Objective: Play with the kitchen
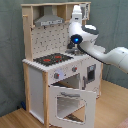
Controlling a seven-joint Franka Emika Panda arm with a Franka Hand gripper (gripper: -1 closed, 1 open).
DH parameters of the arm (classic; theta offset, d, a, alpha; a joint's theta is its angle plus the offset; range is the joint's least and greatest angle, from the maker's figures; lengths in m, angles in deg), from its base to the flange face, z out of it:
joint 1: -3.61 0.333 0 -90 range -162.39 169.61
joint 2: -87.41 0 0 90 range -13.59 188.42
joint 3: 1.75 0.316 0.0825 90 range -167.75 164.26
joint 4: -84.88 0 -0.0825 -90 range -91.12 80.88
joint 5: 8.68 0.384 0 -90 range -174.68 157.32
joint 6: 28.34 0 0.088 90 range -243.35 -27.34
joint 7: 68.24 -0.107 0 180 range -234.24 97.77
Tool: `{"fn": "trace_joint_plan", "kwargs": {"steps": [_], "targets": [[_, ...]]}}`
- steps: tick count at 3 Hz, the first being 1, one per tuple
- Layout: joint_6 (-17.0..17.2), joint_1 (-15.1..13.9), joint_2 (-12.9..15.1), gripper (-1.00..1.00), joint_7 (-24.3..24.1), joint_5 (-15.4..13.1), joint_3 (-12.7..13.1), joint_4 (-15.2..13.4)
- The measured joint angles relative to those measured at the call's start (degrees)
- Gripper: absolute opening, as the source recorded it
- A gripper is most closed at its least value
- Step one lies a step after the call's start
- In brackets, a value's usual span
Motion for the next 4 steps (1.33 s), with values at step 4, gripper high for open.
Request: {"fn": "trace_joint_plan", "kwargs": {"steps": [4], "targets": [[11.77,-7.28,5.93,1.0,0.55,9.07,1.48,12.24]]}}
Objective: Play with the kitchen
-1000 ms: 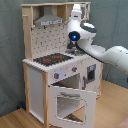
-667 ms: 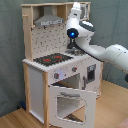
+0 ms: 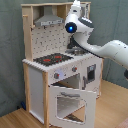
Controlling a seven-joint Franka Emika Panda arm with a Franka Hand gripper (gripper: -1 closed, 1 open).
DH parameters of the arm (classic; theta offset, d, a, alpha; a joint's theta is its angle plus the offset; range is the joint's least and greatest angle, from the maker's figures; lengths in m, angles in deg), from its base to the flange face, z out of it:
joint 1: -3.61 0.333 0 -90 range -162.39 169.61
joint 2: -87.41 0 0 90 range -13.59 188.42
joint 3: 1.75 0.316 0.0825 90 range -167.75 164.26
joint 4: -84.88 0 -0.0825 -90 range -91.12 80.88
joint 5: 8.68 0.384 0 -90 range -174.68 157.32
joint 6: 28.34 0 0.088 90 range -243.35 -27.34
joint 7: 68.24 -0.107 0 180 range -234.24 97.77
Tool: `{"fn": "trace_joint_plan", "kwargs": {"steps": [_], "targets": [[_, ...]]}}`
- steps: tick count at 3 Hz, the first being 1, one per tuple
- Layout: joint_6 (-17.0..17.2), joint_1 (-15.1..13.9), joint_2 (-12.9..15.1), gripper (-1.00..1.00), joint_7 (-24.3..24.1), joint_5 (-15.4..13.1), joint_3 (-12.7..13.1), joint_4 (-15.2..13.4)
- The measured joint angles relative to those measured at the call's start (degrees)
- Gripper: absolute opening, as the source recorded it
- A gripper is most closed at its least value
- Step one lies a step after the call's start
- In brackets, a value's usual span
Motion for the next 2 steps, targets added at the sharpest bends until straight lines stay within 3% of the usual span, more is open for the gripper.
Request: {"fn": "trace_joint_plan", "kwargs": {"steps": [1,2], "targets": [[0.09,0.0,0.21,-1.0,0.1,0.0,0.0,0.0],[0.8,0.0,1.59,-1.0,1.96,0.0,0.01,0.0]]}}
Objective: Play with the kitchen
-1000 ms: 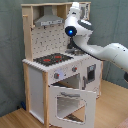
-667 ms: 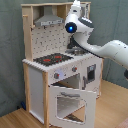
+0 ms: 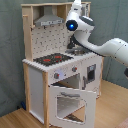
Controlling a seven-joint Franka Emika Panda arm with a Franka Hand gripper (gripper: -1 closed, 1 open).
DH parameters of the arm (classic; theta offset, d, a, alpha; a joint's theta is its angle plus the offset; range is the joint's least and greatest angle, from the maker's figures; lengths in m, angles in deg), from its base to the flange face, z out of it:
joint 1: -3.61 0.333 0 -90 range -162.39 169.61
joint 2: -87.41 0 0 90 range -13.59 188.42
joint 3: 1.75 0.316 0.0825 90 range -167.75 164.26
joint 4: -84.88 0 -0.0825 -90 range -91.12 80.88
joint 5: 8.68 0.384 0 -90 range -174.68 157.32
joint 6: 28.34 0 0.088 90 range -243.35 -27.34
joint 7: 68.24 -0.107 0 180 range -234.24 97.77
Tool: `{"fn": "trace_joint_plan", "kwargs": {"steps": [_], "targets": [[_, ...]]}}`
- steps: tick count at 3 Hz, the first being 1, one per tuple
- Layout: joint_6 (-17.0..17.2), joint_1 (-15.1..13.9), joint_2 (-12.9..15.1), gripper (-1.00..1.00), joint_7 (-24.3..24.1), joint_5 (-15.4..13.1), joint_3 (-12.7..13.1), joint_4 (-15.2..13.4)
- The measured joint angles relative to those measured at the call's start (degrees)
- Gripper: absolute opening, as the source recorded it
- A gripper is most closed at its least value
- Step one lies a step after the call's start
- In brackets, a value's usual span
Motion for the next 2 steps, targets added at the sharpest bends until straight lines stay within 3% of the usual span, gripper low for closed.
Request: {"fn": "trace_joint_plan", "kwargs": {"steps": [2], "targets": [[3.94,0.21,3.14,-1.0,10.83,0.22,1.02,0.0]]}}
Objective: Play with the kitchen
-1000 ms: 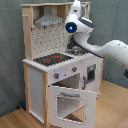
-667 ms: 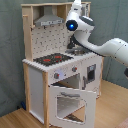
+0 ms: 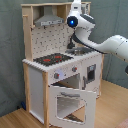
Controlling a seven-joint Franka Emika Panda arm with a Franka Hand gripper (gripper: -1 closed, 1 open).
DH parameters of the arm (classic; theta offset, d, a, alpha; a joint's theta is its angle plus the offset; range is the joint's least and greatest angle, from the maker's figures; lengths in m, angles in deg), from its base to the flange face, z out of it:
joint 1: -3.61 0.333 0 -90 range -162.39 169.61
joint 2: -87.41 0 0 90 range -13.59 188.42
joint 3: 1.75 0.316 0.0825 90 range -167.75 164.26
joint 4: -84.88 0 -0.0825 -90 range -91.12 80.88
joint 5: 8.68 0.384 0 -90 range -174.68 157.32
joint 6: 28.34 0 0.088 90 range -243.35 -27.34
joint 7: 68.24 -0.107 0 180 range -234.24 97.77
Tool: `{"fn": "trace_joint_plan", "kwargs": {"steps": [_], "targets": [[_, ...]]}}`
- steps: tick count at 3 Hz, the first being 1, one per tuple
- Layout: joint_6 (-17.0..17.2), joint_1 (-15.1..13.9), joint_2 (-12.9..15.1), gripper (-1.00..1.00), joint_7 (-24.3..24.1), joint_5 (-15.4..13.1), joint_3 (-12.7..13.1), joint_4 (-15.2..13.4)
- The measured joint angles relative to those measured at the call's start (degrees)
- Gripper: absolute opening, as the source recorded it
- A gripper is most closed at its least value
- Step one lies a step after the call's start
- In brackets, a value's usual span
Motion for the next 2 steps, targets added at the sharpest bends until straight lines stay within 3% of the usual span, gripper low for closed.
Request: {"fn": "trace_joint_plan", "kwargs": {"steps": [2], "targets": [[9.11,2.35,0.74,-1.0,6.98,0.0,-2.25,-0.17]]}}
